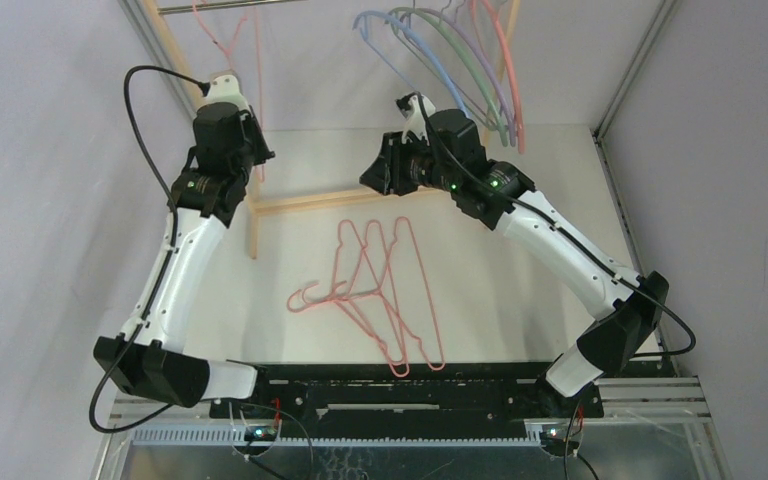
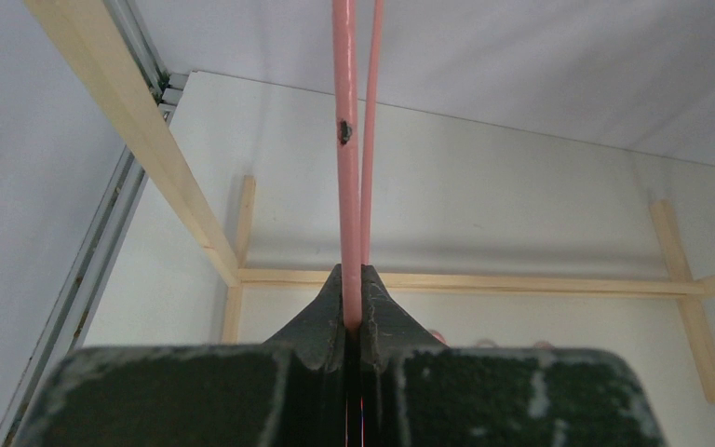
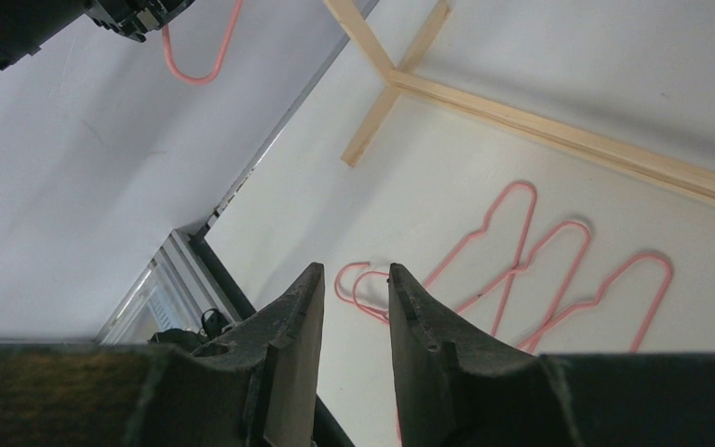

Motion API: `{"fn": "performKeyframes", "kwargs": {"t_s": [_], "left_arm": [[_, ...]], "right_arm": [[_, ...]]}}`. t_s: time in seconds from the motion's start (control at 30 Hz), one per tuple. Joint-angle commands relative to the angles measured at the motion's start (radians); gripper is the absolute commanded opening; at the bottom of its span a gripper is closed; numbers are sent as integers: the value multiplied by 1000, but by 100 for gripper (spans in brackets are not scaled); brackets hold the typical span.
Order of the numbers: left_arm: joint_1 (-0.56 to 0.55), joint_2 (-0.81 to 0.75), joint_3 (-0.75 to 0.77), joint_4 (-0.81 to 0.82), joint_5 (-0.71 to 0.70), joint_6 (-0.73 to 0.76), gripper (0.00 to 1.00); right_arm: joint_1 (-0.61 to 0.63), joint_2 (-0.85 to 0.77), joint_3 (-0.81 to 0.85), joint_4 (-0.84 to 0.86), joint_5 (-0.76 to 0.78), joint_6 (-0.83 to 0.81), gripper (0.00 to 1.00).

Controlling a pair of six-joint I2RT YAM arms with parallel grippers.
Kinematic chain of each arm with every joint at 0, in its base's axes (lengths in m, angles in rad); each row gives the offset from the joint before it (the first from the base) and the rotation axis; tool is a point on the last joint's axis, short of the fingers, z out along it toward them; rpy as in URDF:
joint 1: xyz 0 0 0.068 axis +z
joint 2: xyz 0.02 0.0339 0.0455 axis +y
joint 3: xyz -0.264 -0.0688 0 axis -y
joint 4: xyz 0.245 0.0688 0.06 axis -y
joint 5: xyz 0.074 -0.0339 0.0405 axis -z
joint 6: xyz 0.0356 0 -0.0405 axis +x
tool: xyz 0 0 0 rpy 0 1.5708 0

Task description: Organize the hangers

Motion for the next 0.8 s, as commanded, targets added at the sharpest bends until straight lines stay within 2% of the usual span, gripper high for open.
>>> {"fn": "performKeyframes", "kwargs": {"t_s": [0.0,0.27,0.6,0.73,0.77], "left_arm": [[14,20,47,37,17,-17,0],[45,78,97,-19,42,-40,0],[52,95,-2,-21,64,-63,1],[52,67,-81,-4,76,-72,10],[52,50,-104,5,80,-73,16]], "right_arm": [[-14,-12,-13,40,-11,-7,38],[-26,-14,-36,48,-28,7,38],[-30,-46,-88,40,-20,0,38],[-30,-54,-104,33,-12,-11,38],[-30,-55,-109,25,-12,-16,38]]}}
